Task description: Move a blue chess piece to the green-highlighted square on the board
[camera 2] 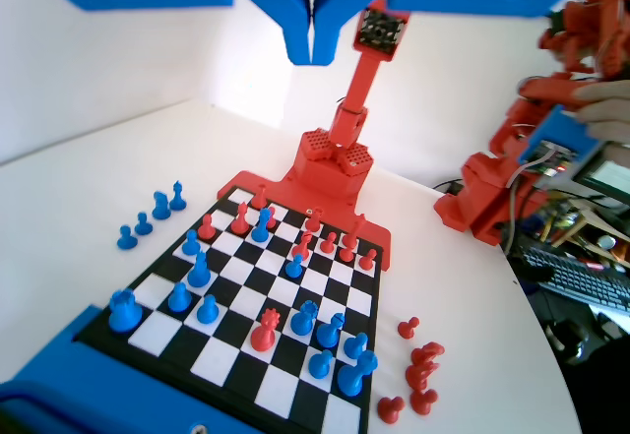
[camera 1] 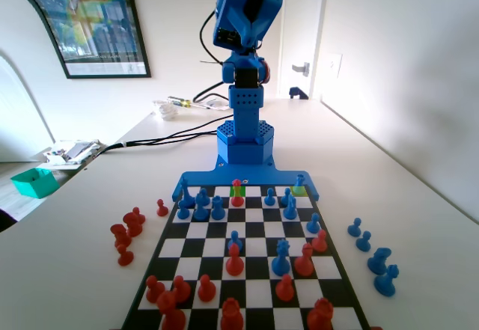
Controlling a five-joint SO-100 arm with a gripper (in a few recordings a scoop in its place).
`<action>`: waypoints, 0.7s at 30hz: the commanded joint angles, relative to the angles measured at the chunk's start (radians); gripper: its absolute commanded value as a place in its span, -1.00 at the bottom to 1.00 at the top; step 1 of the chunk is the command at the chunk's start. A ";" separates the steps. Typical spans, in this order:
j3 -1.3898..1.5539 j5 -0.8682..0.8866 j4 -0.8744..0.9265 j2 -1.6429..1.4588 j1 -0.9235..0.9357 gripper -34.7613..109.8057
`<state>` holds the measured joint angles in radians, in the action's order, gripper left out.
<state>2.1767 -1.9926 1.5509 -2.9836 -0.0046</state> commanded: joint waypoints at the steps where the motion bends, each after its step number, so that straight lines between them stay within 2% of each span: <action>1: -0.083 -0.063 -0.051 0.103 -0.032 -0.51; 10: -0.198 -0.314 -0.011 0.385 -0.054 -0.51; 17: -0.147 -0.626 -0.011 0.561 -0.094 -0.51; 21: -0.127 -0.609 -0.020 0.664 -0.193 -0.51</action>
<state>2.0540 -2.5878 1.5309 -2.3777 -0.1181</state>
